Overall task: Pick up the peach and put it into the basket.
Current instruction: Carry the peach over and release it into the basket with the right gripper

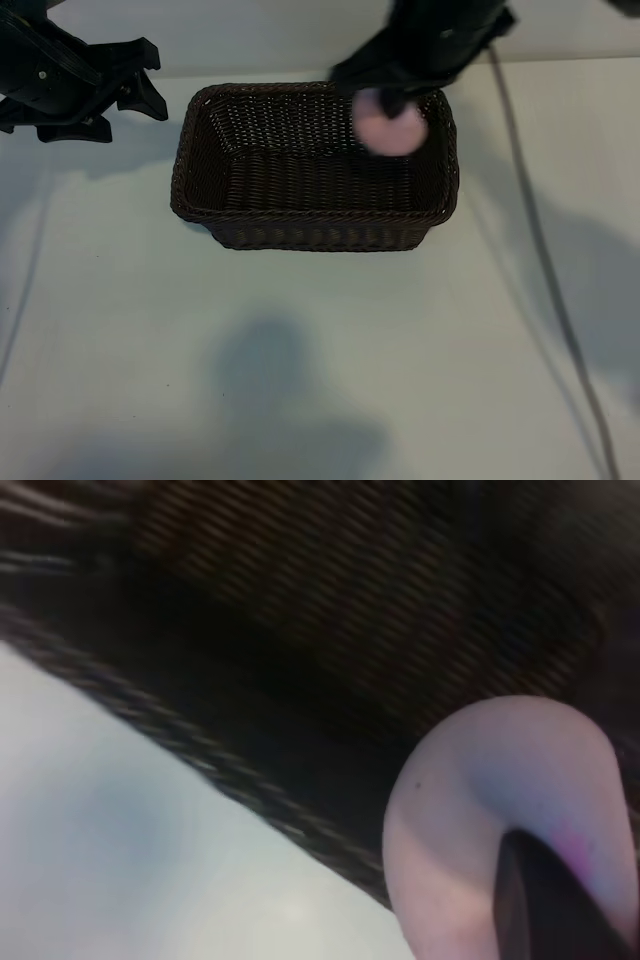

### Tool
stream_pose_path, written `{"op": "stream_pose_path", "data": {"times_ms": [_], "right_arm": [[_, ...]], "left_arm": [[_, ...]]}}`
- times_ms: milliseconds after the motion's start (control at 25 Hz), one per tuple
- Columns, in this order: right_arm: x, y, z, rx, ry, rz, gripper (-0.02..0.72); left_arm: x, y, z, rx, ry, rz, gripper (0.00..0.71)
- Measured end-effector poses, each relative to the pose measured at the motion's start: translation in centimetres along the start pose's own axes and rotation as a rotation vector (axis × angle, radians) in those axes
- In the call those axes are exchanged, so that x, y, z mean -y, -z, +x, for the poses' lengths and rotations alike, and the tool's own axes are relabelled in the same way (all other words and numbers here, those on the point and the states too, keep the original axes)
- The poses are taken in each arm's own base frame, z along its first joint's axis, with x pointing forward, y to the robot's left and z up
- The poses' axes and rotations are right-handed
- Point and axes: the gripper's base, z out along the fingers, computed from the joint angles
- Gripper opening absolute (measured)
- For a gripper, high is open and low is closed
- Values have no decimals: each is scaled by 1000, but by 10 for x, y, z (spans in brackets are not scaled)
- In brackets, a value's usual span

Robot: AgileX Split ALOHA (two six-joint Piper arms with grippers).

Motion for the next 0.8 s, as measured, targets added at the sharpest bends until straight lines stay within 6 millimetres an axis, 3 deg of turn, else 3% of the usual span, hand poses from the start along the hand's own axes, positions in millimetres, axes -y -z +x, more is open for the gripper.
{"op": "stream_pose_path", "data": {"times_ms": [120, 240, 640, 800], "right_arm": [[-15, -4, -3, 36, 34, -10, 40], [-15, -20, -5, 41, 39, -3, 40], [0, -116, -1, -45, 55, 56, 39], [3, -142, 7, -99, 51, 60, 49]], "left_arm": [[0, 0, 0, 0, 0, 0, 592], [0, 0, 0, 0, 0, 0, 592], [0, 0, 0, 0, 0, 0, 591], [0, 0, 0, 0, 0, 0, 591]]}}
